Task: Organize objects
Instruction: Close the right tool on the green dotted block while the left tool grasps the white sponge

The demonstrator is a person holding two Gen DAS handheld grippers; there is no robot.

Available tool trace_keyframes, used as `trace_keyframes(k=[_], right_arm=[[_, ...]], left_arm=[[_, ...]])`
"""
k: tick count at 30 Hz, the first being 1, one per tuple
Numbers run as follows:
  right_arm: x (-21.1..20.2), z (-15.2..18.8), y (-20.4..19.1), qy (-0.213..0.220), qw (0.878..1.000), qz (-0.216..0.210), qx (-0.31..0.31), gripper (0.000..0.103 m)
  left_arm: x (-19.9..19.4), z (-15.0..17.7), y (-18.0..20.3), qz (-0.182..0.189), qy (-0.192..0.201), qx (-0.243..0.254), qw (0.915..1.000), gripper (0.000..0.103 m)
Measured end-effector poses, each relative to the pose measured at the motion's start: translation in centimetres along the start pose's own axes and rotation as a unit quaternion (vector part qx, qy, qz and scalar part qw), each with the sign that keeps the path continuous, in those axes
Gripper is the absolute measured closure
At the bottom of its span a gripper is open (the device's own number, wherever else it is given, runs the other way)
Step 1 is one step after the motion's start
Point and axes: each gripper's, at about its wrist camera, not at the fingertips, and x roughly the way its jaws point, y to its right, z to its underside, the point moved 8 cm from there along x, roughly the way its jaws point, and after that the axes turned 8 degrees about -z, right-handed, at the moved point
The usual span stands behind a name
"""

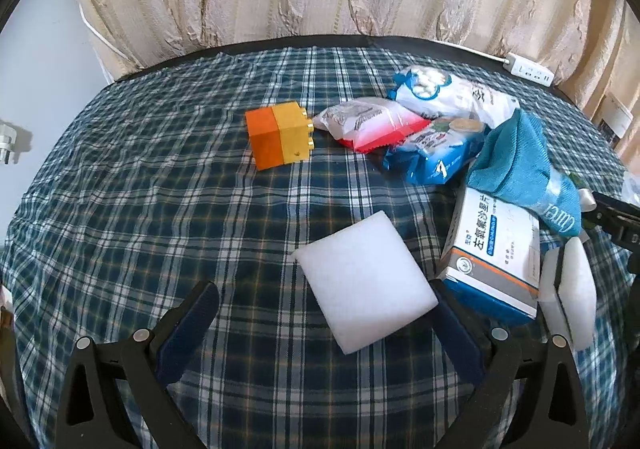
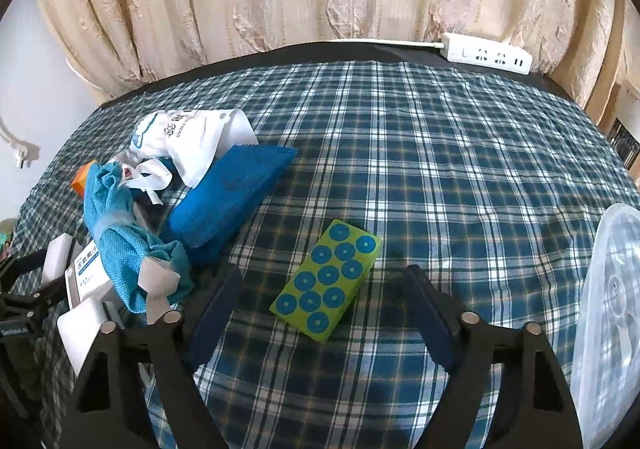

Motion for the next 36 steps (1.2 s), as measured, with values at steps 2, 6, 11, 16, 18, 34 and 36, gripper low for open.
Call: trace_keyframes(k=[2, 6, 11, 16, 18, 34, 36], right_arm=[[0.0, 0.0, 0.0, 0.002, 1.000, 0.007, -0.005, 0.026], [0.2, 0.1, -0.2, 0.000, 0.999, 0.027, -0.018, 0.030], [0.1, 0.1, -0.2, 0.002, 1.000, 0.026, -0.014, 0.033], [-0.1, 0.1, 0.1, 0.006, 1.000, 0.028, -0.009, 0.040], [-0.2, 0.1, 0.2, 0.008, 1.000, 0.030, -0.006, 0.042], [-0.7, 0.0, 1.0, 0.016, 0.999, 0.035, 0.008, 0.064], [-0.7, 0.0, 1.1, 0.017, 0.999, 0.033, 0.012, 0.068]], left_arm=[[-0.4, -0.3, 0.0, 0.002, 0.005, -0.005, 1.0000, 0.000], [-0.9, -1.0, 0.2, -0.002, 0.012, -0.006, 0.9999, 0.000], [-0.1, -1.2, 0.1, -0.007, 0.007, -0.013, 0.9999, 0.000], [0.5, -0.7, 0.2, 0.001, 0.001, -0.020, 0.9998, 0.012], [0.5, -0.6, 0.4, 0.008, 0.004, -0.020, 0.9998, 0.018], [-0.9, -0.8, 1.0, 0.037, 0.044, -0.028, 0.9979, 0.048], [-1.4, -0.9, 0.8, 0.039, 0.059, -0.032, 0.9970, 0.048]])
